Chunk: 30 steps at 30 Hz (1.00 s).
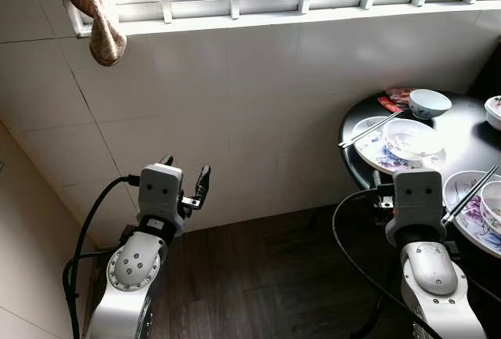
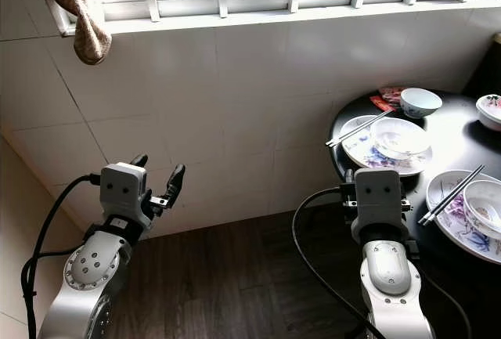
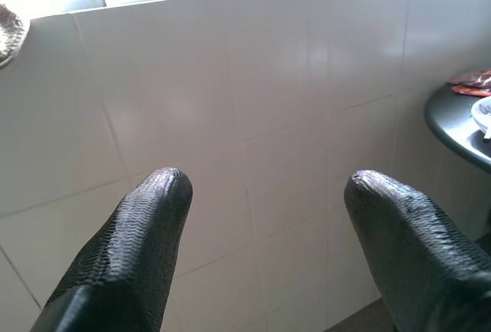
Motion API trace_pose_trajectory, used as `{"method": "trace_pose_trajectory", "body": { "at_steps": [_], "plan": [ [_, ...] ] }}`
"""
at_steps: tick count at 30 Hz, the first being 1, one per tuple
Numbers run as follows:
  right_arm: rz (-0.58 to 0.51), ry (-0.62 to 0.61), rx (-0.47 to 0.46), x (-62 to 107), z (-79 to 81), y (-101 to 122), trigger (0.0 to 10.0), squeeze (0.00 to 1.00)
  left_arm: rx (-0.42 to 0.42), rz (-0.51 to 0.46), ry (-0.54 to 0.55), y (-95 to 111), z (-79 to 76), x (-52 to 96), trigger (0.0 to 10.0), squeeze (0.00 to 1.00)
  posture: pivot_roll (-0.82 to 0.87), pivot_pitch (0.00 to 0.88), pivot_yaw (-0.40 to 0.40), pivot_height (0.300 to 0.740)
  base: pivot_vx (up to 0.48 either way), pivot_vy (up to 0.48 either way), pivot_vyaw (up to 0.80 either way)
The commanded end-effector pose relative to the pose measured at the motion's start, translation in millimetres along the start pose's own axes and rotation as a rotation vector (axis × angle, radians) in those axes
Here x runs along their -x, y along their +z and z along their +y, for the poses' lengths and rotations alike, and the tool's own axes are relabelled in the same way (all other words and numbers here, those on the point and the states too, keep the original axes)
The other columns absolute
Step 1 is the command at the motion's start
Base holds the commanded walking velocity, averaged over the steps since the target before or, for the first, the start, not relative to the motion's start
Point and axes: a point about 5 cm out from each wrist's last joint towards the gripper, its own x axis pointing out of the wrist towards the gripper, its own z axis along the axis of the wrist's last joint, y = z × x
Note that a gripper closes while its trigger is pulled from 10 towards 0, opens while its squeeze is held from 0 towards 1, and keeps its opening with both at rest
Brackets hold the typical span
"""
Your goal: Kitchen organization
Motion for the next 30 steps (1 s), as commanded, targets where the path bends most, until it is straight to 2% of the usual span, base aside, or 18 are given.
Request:
{"method": "trace_pose_trajectory", "body": {
  "at_steps": [1,12,30],
  "plan": [
    [-0.008,-0.003,0.006,-0.3,-0.6,2.0,10.0,0.00,-0.008,0.004,-0.012,0.3,-1.6,0.2,10.0,0.00,0.05,0.000,-0.019,0.740,0.000,-0.259,0.00],
    [0.000,-0.002,0.006,0.1,-0.3,0.5,10.0,0.00,-0.007,0.006,-0.013,0.2,-1.5,0.8,10.0,0.00,0.05,0.000,-0.019,0.740,0.000,-0.347,0.00],
    [-0.004,0.002,-0.008,-1.2,-0.7,1.4,10.0,0.00,0.011,-0.001,0.004,0.8,-0.4,-0.6,10.0,0.00,0.05,0.000,-0.021,0.740,0.000,0.000,0.00]
  ]
}}
